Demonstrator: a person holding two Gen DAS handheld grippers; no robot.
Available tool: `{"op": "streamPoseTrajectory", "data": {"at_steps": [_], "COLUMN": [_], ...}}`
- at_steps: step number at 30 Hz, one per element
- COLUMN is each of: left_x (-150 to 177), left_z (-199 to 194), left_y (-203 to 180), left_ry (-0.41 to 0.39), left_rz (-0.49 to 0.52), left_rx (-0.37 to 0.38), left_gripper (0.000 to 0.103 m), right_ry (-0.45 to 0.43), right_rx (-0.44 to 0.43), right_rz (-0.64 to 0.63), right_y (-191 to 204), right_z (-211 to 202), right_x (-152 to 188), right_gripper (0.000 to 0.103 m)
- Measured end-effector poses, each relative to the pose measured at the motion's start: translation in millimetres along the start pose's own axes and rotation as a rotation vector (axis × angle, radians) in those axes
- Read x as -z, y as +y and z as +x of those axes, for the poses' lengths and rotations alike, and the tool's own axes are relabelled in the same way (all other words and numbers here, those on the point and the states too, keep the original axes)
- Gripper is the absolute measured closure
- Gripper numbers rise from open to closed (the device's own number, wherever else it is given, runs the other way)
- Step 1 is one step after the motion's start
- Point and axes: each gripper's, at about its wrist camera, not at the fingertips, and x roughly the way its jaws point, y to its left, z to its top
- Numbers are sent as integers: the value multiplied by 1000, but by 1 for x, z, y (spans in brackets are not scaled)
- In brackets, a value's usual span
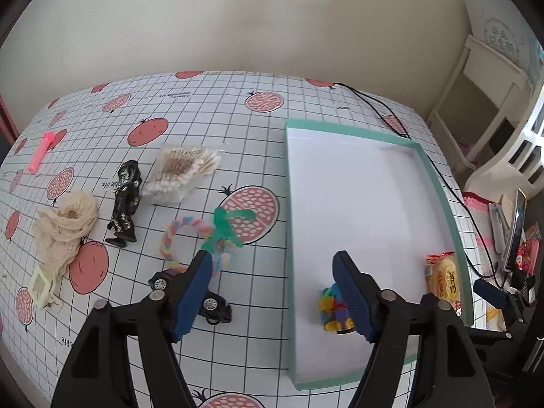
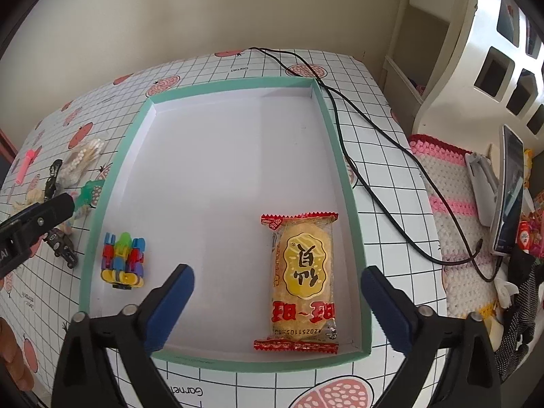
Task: Organize objects
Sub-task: 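Open the right gripper to drop the snack packet in the box, then move both grippers out of the box toward the remaining table items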
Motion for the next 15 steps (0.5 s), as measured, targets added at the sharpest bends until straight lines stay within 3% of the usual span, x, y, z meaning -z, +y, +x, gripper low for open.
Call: {"op": "streamPoseTrajectory", "data": {"at_steps": [1, 5, 8, 15], "left_x": [1, 3, 6, 6], "left_z": [2, 11, 15, 14], "left_y": [5, 21, 25, 27], "left_ry": [7, 51, 63, 35], "left_rz": [-21, -90, -94, -87], "left_rx": [-6, -23, -61, -71], "left_gripper": [14, 12, 5, 5], "right_ry": [-2, 6, 22, 49], "right_rx": [0, 4, 14, 52], "right_rz": [-5, -26, -53, -95], "right_y": [1, 7, 12, 17], "right_z": [0, 3, 7, 11], "right_x": [0, 2, 4, 7], "right_gripper": [0, 0, 0, 0]}}
